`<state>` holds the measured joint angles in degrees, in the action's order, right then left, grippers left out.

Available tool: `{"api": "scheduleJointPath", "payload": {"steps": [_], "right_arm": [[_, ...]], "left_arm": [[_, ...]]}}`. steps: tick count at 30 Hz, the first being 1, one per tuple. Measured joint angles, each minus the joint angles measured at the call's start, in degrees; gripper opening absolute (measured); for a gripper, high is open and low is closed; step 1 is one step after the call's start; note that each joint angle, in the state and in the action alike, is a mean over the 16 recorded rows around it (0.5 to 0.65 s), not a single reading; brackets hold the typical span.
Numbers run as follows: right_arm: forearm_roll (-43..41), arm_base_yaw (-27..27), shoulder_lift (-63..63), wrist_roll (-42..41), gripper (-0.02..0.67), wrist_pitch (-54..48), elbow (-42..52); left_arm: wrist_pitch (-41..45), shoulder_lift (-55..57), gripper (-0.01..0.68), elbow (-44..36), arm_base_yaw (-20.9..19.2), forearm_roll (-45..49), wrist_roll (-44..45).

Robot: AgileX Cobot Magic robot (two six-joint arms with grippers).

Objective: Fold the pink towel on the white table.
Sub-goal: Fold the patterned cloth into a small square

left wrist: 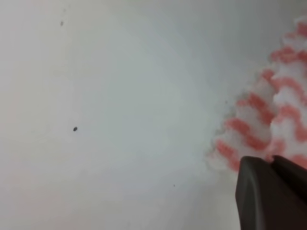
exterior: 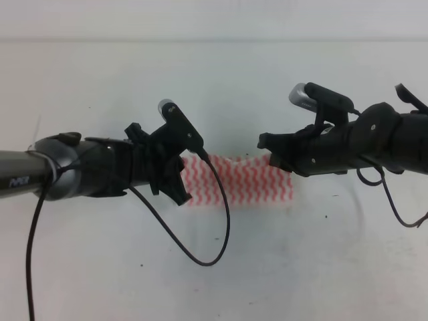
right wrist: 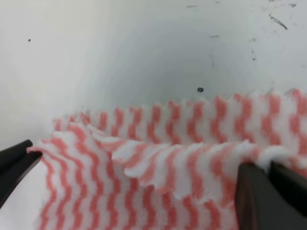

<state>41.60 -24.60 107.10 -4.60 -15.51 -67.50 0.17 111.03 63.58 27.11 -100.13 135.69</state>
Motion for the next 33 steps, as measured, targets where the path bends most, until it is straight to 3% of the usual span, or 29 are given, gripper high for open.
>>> {"api": "scheduleJointPath", "payload": {"steps": [33], "right_arm": [[0.0, 0.0, -0.1, 0.0, -0.016, 1.1, 0.0]], "left_arm": [[-2.6, 0.8, -0.003, 2.1, 0.0, 0.0, 0.8]]}}
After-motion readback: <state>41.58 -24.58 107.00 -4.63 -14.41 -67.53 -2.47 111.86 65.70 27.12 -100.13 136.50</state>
